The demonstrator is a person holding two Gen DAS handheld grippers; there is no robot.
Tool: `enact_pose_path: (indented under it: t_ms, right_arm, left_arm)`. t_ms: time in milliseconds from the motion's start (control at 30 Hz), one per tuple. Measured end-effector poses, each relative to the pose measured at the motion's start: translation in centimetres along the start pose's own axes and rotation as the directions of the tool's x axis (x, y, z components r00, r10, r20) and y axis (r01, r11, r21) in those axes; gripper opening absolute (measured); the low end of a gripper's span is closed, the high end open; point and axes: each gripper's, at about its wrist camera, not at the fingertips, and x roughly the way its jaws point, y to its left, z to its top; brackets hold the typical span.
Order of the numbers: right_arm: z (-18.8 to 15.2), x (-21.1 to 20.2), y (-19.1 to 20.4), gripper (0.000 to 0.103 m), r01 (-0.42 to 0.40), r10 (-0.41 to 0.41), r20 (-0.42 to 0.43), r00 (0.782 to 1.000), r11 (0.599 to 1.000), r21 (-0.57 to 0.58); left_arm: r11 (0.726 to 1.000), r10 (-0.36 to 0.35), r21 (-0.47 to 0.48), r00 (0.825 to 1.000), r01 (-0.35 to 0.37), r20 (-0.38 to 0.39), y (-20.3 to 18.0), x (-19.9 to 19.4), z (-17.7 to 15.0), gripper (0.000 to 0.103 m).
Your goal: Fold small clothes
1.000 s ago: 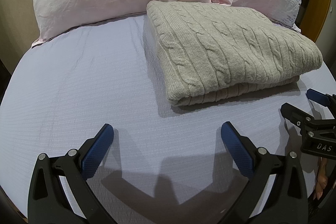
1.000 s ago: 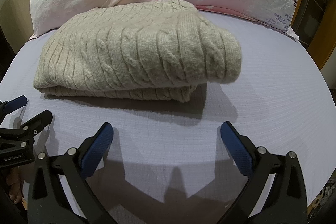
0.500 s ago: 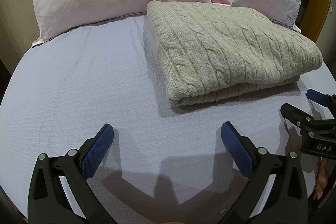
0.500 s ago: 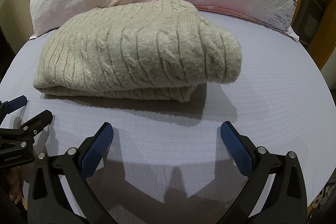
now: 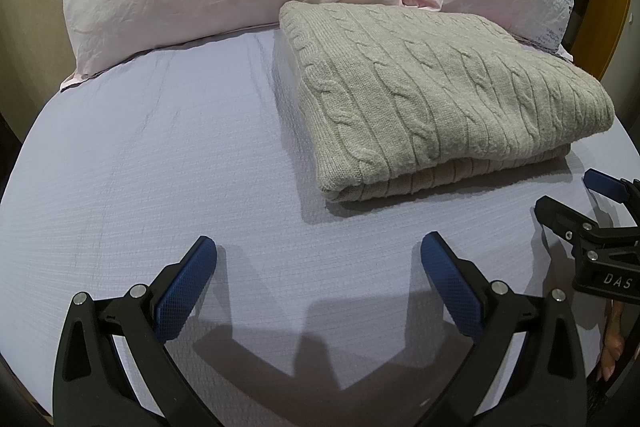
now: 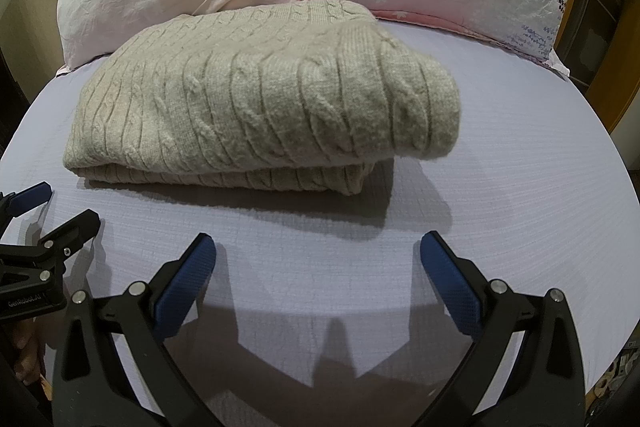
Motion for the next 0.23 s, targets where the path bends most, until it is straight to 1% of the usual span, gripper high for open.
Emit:
enact_pose_path:
  t_ms: [233]
  right_arm:
    - [0.01, 0.01, 0.01, 0.101, 0.0, 0.0, 0.0, 1.0, 1.0, 0.0]
  left_arm:
    - [1.0, 0.001, 0.0, 1.0, -0.001, 0.001, -0.07, 0.05, 0.07, 0.102]
